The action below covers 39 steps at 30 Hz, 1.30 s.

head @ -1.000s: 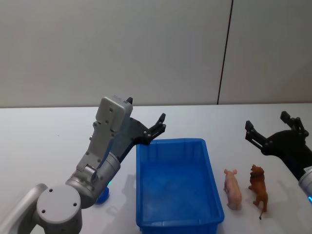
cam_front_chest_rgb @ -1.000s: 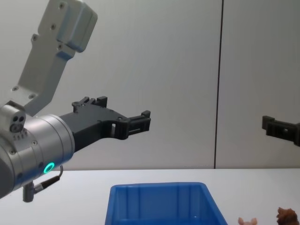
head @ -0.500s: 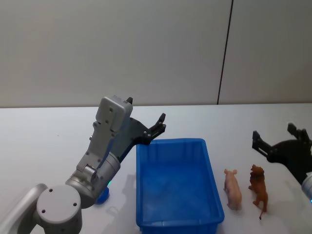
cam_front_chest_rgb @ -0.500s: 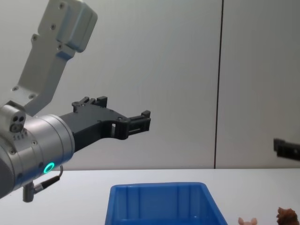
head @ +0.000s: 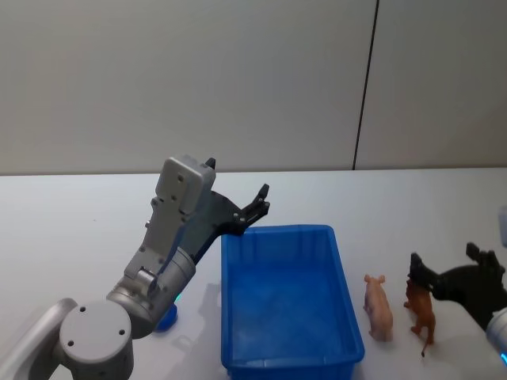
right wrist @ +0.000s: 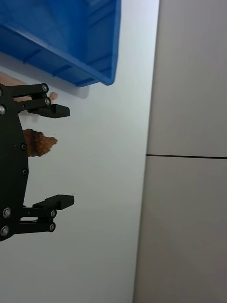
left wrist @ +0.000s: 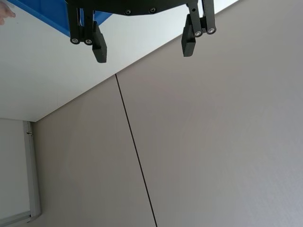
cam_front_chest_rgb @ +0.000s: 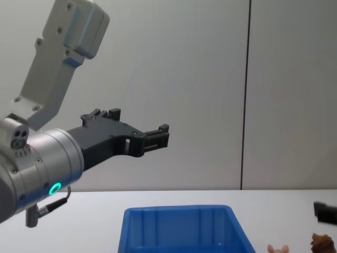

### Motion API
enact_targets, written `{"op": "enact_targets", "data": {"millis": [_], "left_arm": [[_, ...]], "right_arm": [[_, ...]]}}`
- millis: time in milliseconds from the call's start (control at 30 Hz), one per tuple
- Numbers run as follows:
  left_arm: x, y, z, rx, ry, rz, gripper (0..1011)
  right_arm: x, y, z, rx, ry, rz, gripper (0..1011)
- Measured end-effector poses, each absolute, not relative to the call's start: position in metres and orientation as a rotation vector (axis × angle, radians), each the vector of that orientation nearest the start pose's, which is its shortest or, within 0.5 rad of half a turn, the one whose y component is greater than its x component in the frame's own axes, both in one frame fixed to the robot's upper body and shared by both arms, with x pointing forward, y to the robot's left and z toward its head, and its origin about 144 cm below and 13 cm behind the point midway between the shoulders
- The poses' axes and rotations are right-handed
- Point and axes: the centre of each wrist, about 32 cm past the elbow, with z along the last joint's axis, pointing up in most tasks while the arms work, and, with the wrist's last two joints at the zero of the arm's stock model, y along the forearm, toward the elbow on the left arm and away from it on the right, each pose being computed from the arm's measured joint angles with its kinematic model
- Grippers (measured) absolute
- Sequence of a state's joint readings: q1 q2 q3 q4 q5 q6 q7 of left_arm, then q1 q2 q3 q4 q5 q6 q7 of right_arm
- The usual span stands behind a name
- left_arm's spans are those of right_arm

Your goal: Pick up the two dolls from the table and place them into the box.

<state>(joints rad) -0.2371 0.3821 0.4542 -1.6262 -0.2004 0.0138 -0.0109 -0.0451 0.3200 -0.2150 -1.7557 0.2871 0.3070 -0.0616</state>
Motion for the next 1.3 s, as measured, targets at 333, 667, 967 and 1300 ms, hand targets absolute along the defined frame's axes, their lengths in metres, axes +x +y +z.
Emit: {"op": "enact_targets", "data": {"millis": [333,667,967,1300], "left_arm": [[0.492,0.198,1.204,0.061,-0.268,1.124,1001],[0.492,0.198,1.204,0.061,-0.268,1.124,1001],[0.492,0.198,1.204,0.061,-0.268,1.124,1001],[0.492,0.198,1.204,0.061,-0.268,1.124,1001]], "right_arm": [[0.431,-0.232,1.160,-0.288,0.200,-1.372,1001],[0.429,-0.226,1.144,-0.344,0.247,-1.371,1001],[0.429,-0.224,1.134,-0.367,0.267,-1.360,967],[0.432,-0.223,1.123,-0.366,0.278,-1.350,708]]}}
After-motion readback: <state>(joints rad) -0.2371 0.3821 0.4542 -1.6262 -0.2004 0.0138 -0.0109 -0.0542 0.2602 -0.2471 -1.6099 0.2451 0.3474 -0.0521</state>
